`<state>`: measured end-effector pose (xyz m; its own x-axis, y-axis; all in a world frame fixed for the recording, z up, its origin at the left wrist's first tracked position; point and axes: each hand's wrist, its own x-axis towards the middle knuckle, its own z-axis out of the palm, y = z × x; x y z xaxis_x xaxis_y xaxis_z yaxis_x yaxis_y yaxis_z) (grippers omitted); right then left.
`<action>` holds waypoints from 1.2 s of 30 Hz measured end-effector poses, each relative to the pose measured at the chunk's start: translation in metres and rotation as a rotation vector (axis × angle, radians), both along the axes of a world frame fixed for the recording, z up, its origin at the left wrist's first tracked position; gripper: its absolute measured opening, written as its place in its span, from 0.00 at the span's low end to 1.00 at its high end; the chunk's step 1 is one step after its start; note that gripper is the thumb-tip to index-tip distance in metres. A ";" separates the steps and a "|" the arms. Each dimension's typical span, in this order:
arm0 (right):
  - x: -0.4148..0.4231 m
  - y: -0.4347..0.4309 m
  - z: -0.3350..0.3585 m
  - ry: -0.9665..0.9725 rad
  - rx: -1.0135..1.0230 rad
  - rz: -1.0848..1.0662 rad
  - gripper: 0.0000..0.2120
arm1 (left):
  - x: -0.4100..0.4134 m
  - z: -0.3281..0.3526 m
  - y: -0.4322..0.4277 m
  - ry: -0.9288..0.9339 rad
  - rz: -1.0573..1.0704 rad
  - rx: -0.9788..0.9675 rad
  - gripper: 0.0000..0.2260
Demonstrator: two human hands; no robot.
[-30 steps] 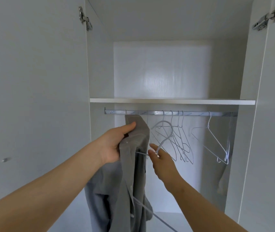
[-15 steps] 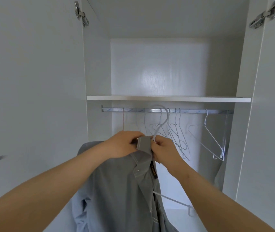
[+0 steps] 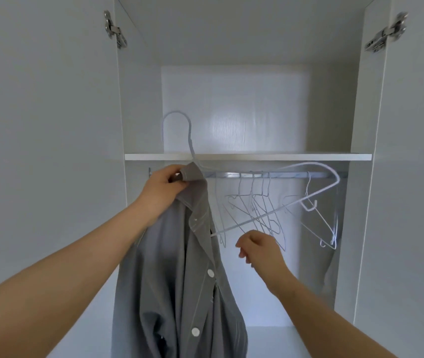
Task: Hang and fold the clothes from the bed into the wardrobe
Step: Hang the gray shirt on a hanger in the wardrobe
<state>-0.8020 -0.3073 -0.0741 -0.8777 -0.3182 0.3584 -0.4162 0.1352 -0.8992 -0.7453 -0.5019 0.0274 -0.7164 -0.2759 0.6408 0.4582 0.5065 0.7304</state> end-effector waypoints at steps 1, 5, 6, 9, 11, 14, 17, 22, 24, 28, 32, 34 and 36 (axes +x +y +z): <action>-0.002 -0.003 -0.003 -0.032 0.050 0.001 0.07 | 0.003 0.004 0.000 0.013 -0.048 0.011 0.12; -0.001 -0.021 -0.004 -0.094 0.200 0.232 0.16 | 0.012 0.016 -0.003 0.011 -0.161 -0.021 0.12; 0.001 -0.026 -0.002 -0.096 0.199 0.306 0.15 | 0.013 0.019 -0.004 0.020 -0.178 -0.014 0.13; 0.007 -0.037 0.002 -0.160 0.038 0.370 0.08 | 0.017 0.025 -0.011 0.059 -0.172 0.011 0.14; 0.004 -0.040 -0.001 -0.185 -0.019 0.401 0.10 | 0.021 0.027 -0.018 0.078 -0.145 0.012 0.14; 0.007 -0.043 -0.006 -0.053 0.289 0.495 0.05 | 0.024 0.027 -0.028 0.084 -0.141 0.036 0.14; 0.002 -0.047 -0.016 0.024 0.528 0.457 0.12 | 0.025 0.029 -0.031 0.085 -0.130 0.036 0.14; -0.003 -0.043 -0.027 0.040 0.439 0.351 0.06 | 0.025 0.025 -0.031 0.166 -0.109 0.045 0.14; -0.005 -0.038 -0.030 0.000 0.346 0.297 0.06 | 0.026 0.025 -0.033 0.196 -0.104 0.082 0.15; -0.006 -0.028 -0.025 0.081 0.234 0.142 0.08 | 0.029 0.022 -0.046 0.285 0.021 0.132 0.15; -0.008 -0.017 -0.019 0.060 0.234 0.196 0.08 | 0.033 0.020 -0.060 0.298 0.122 0.109 0.10; -0.012 -0.010 -0.021 0.045 0.399 0.257 0.06 | 0.035 0.019 -0.068 0.267 0.134 0.095 0.07; -0.019 -0.002 -0.023 0.028 0.504 0.282 0.06 | 0.037 0.017 -0.075 0.218 0.140 0.016 0.07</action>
